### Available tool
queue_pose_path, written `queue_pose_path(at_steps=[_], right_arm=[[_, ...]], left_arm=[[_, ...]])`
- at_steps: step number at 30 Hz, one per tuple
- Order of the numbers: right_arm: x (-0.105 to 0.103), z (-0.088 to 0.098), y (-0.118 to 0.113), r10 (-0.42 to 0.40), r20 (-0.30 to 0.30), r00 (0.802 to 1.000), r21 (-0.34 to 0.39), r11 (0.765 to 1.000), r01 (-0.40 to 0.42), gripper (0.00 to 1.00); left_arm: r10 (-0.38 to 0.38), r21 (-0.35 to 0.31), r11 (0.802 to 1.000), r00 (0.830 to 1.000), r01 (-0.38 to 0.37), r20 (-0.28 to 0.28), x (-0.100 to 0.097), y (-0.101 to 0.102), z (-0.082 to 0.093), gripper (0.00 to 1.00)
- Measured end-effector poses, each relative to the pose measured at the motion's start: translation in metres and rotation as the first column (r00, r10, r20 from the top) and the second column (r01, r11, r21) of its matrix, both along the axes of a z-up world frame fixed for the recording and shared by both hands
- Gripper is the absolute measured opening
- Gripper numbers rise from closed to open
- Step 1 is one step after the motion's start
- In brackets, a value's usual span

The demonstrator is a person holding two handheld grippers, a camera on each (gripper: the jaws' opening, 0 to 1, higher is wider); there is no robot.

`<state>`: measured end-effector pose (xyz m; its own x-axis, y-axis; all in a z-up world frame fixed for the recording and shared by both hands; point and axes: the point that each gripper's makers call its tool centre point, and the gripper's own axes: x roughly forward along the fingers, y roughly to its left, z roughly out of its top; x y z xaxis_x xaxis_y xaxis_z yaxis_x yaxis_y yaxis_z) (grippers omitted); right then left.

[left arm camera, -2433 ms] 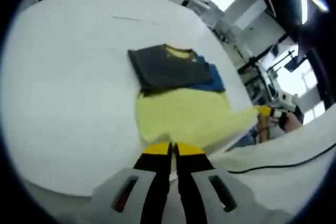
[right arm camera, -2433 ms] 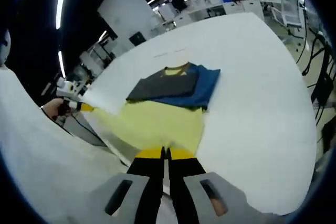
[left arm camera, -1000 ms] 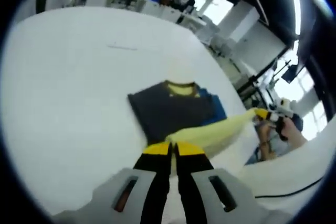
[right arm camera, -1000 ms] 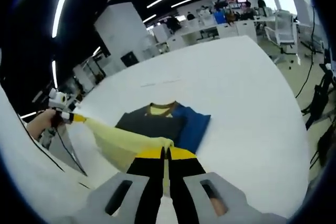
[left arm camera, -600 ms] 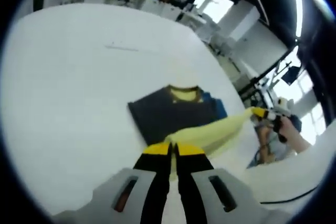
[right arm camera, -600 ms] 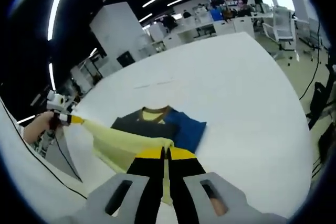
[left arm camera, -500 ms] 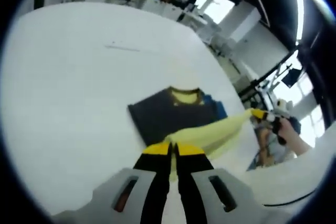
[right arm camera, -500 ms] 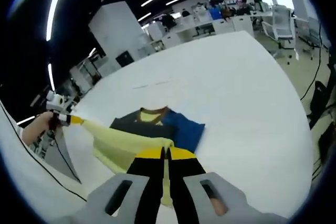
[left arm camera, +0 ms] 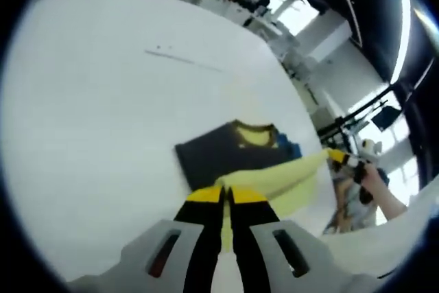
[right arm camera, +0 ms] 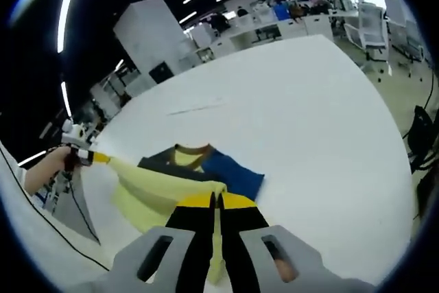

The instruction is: Fold the garment on the visible template until the final outline fits inside the template.

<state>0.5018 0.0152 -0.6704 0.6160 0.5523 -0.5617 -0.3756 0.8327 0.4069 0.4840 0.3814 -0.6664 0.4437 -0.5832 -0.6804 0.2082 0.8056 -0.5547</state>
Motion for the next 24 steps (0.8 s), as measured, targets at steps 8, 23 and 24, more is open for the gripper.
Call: queue_pose_path(at_steps=[8, 23, 24], right_arm=[[0.013, -0.013, 0.0, 0.012, -0.022, 1.0, -0.02, 1.0, -0.012, 0.03], [0.032, -0.032, 0.003, 0.02, -0.058, 0.998, -0.041, 0.999, -0.023, 0.03], [0.033, -0.034, 0.003, 0.021, -0.061, 0.998, -0.042, 0.999, -0.023, 0.03]], left_arm=[[-0.001, 0.009, 1.0, 1.0, 0.001, -0.028, 0.011, -0.001, -0.014, 0.0], [0.024, 0.009, 1.0, 0.997, -0.024, -0.07, 0.03, 0.006, -0.038, 0.0], [0.026, 0.009, 1.0, 0.997, -0.026, -0.072, 0.031, 0.006, -0.039, 0.0]])
